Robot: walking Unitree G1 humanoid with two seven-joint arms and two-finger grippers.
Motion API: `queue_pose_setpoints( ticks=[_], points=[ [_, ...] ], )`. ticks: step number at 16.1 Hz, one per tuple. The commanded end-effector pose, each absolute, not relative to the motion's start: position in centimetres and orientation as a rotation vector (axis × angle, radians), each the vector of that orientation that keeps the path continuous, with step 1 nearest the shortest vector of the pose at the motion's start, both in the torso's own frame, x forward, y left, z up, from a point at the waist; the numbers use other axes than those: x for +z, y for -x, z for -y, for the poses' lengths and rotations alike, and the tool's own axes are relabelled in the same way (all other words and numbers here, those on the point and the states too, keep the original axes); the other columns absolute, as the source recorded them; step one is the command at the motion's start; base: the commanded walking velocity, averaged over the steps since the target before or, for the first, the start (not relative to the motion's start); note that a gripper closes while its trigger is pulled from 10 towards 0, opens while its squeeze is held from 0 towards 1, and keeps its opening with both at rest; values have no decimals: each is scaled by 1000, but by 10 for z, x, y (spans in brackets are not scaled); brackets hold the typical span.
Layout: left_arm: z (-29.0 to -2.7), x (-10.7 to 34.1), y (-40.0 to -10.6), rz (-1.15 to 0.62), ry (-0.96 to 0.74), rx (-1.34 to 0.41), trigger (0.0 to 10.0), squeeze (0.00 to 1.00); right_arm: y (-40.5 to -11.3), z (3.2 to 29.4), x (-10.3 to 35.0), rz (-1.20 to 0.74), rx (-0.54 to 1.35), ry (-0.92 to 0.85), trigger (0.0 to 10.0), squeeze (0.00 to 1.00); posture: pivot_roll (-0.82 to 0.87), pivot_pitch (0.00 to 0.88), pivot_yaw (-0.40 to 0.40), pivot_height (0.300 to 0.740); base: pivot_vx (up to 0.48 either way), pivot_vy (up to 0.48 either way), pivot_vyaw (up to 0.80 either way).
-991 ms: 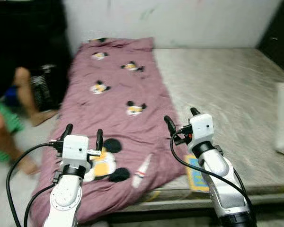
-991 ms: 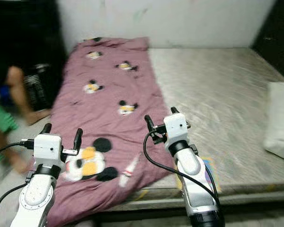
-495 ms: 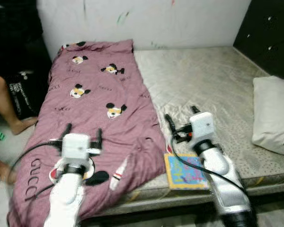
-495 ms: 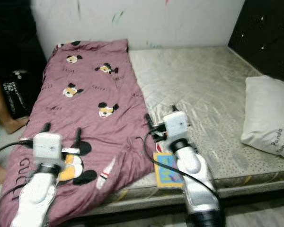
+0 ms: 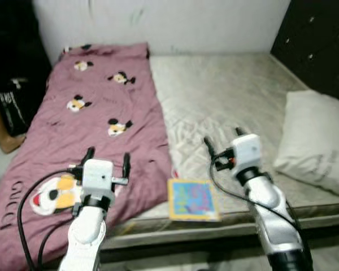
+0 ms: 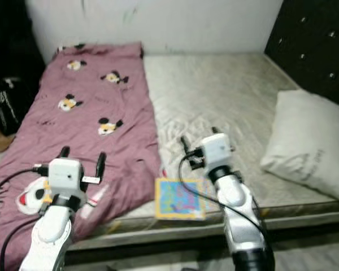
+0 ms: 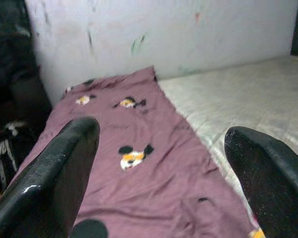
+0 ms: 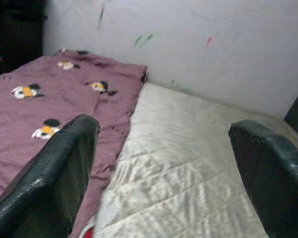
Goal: Clean up the room
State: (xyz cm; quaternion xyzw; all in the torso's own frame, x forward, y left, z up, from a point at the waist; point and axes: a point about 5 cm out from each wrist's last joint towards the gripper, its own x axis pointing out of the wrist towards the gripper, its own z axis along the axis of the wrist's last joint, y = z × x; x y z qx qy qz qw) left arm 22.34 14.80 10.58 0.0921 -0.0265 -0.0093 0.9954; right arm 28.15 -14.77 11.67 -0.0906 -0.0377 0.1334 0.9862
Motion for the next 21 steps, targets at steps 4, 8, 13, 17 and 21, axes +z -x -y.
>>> queue_pose_setpoints(
  ticks=[4, 8, 13, 17, 21],
  points=[
    [-154, 108, -227, 64, -200, -4, 10000, 0, -289, 136, 121, 105, 290, 163, 10000, 0, -38, 0, -19, 740, 0, -307, 0],
    [-155, 108, -228, 70, -202, 3, 10000, 0, -291, 137, 120, 107, 292, 169, 10000, 0, -35, 0, -20, 740, 0, -301, 0],
    [-155, 110, -229, 91, -201, -7, 10000, 0, -291, 137, 119, 111, 298, 178, 10000, 0, -37, 0, -20, 740, 0, -59, 0],
    [-153, 110, -228, 106, -169, -42, 10000, 0, -291, 137, 119, 115, 294, 175, 10000, 0, -39, 0, -18, 740, 157, 0, 105],
    [-153, 110, -229, 108, -172, -50, 10000, 0, -292, 138, 119, 117, 292, 175, 10000, 0, -42, 0, -16, 740, 424, 0, 0]
  ],
)
